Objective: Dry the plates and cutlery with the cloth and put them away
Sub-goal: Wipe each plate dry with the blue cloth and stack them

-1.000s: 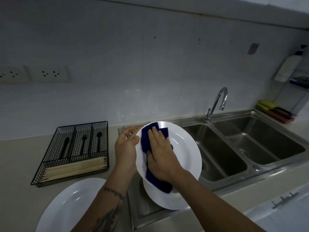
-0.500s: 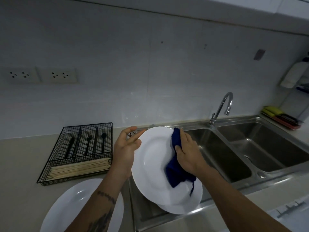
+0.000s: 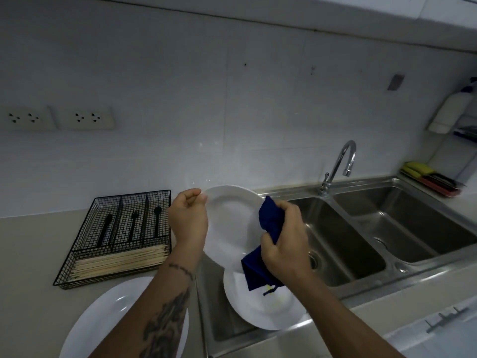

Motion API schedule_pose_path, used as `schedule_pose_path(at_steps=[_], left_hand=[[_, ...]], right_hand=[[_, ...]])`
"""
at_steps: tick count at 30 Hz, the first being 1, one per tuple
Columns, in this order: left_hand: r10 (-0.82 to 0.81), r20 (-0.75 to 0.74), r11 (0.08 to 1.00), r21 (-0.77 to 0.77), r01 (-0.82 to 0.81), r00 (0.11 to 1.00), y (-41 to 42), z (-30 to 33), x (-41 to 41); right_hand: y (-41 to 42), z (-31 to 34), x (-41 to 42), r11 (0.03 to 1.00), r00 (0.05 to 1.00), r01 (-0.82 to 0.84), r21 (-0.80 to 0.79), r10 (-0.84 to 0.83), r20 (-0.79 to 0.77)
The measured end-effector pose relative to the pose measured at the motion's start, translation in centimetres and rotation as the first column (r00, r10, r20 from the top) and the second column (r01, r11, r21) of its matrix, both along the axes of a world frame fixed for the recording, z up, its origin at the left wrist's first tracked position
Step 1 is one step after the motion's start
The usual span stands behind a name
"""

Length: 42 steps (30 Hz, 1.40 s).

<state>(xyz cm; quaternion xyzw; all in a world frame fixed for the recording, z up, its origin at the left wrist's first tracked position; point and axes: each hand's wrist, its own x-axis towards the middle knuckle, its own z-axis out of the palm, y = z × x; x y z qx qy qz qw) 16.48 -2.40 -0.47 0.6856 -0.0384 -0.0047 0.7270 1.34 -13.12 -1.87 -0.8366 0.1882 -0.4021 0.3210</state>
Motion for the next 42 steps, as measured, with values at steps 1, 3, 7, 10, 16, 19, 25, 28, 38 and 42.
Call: schedule_pose_path(at_steps=[1, 3, 7, 10, 16, 19, 25, 28, 38, 42], left_hand=[[0.002, -0.038, 1.0, -0.019, -0.003, 0.999, -0.6, 0.2, -0.2], [-0.02, -0.166, 0.995, -0.102, 0.003, 0.986, -2.0, 0.2, -0.3], [-0.139, -0.497, 0.959, -0.284, -0.009, 0.856, -3.8, 0.1, 1.2], [-0.178, -0.499, 0.962, -0.269, 0.043, 0.848, -3.8, 0.3, 1.5], [-0.229, -0.432, 0.97, -0.18, 0.165, 0.872, -2.2, -1.8, 3.0], [-0.331, -0.344, 0.943, -0.107, 0.314, 0.879, -1.4, -2.1, 2.5], [-0.692, -0.239, 0.717, -0.332, 0.613, 0.681, -0.5, -1.0, -1.5], [-0.729, -0.175, 0.661, -0.431, 0.615, 0.661, 0.3, -0.3, -2.1], [-0.75, -0.16, 0.605, -0.558, 0.568, 0.642, 1.4, -0.3, -2.4], [-0.762, -0.127, 0.568, -0.602, 0.561, 0.635, 0.8, -0.2, -2.8]], right_hand=[[0.5, -0.5, 0.1, 0.999, 1.0, 0.02, -0.032, -0.019, 0.018], [1.3, -1.6, 0.1, 0.995, 0.998, 0.048, -0.092, -0.045, 0.036], [2.1, -2.8, -0.5, 0.972, 1.0, 0.019, -0.232, -0.024, -0.018], [2.0, -3.0, -1.3, 0.945, 0.996, -0.034, -0.324, 0.004, -0.091], [1.6, -3.0, -3.6, 0.97, 0.973, -0.216, -0.113, 0.204, -0.108], [0.6, -1.3, -2.9, 0.989, 0.989, -0.148, 0.023, 0.149, -0.025], [-0.8, 2.0, 0.6, 0.991, 0.985, -0.119, 0.053, 0.124, -0.117], [-2.1, 2.2, 0.9, 0.996, 0.994, -0.082, -0.03, 0.08, -0.068], [-0.8, 1.9, 0.7, 0.994, 0.919, -0.031, 0.101, 0.068, -0.387], [-1.0, 2.7, 0.9, 0.989, 0.919, -0.149, -0.003, 0.138, -0.369]])
